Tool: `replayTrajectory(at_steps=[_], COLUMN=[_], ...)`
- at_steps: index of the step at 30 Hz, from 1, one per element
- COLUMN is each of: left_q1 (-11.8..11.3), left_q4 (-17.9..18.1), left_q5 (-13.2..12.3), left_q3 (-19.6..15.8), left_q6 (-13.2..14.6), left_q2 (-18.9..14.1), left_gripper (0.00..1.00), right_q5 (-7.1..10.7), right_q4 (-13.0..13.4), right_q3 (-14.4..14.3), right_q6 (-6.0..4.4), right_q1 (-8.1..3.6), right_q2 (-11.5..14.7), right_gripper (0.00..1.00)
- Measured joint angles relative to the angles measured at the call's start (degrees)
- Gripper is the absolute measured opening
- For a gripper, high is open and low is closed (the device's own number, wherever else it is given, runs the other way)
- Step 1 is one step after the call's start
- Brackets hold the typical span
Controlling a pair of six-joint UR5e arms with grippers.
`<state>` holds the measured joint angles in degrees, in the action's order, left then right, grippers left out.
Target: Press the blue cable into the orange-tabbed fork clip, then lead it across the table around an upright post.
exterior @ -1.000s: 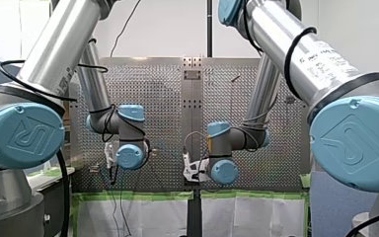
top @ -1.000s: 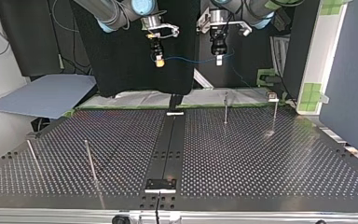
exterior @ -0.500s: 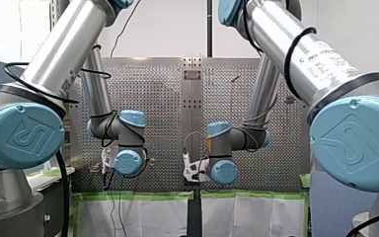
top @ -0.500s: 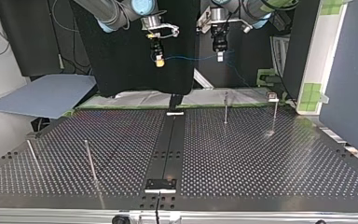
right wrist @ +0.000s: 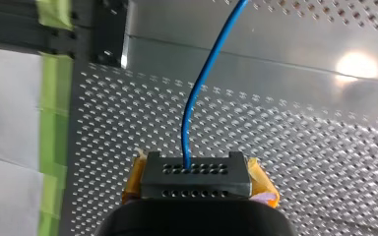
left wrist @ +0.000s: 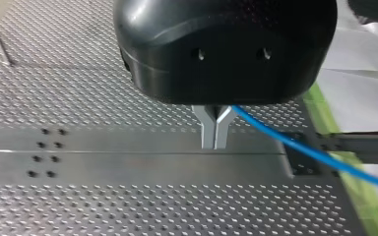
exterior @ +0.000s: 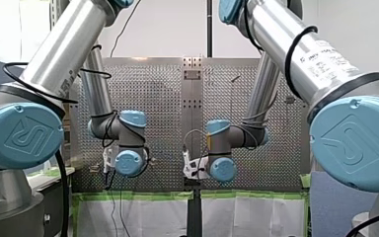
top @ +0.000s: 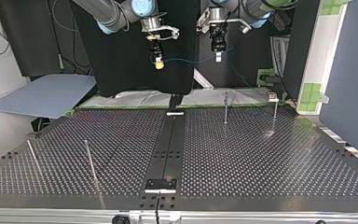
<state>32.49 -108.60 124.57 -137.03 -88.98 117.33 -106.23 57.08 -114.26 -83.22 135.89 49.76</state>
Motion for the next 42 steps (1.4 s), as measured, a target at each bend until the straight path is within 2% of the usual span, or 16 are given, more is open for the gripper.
replayTrajectory(at_steps=[4,6,10,13,17,26,34,38,42], left_q1=[0.1,-0.2,-1.1,-2.1,-4.1,-8.8,-12.7,-14.7,-16.4], left_q4=[0.0,-0.1,0.3,1.5,3.6,7.5,8.5,9.3,8.4], left_q5=[-0.7,-1.5,-2.5,-3.3,-5.2,-9.8,-13.7,-15.7,-17.5], left_q3=[0.0,0.0,0.0,0.0,0.0,0.0,0.2,1.6,3.3], left_q6=[-1.2,-2.1,-3.9,-5.4,-6.4,-6.6,-6.5,-6.7,-7.1], left_q2=[-1.7,-2.7,-4.4,-4.6,-3.0,1.6,5.5,7.5,9.3], left_gripper=[0.00,0.00,0.00,0.00,0.00,0.00,0.00,0.00,0.00], right_q5=[-1.80,-2.02,-1.05,0.33,1.65,2.75,3.62,3.97,4.21], right_q4=[-1.9,-2.7,-2.6,-1.6,-1.1,-0.9,-1.2,-1.6,-1.9], right_q3=[1.9,2.8,4.4,5.1,6.2,8.7,11.8,13.6,15.1], right_q6=[-1.46,-2.31,-4.01,-4.65,-4.88,-5.25,-5.36,-5.35,-5.36], right_q1=[-0.37,-0.55,-1.16,-1.65,-2.22,-3.32,-3.54,-3.76,-4.09], right_q2=[1.9,2.8,4.7,5.2,3.9,-0.2,-3.9,-5.4,-6.6], right_gripper=[0.00,0.00,0.00,0.00,0.00,0.00,0.00,0.00,0.00])
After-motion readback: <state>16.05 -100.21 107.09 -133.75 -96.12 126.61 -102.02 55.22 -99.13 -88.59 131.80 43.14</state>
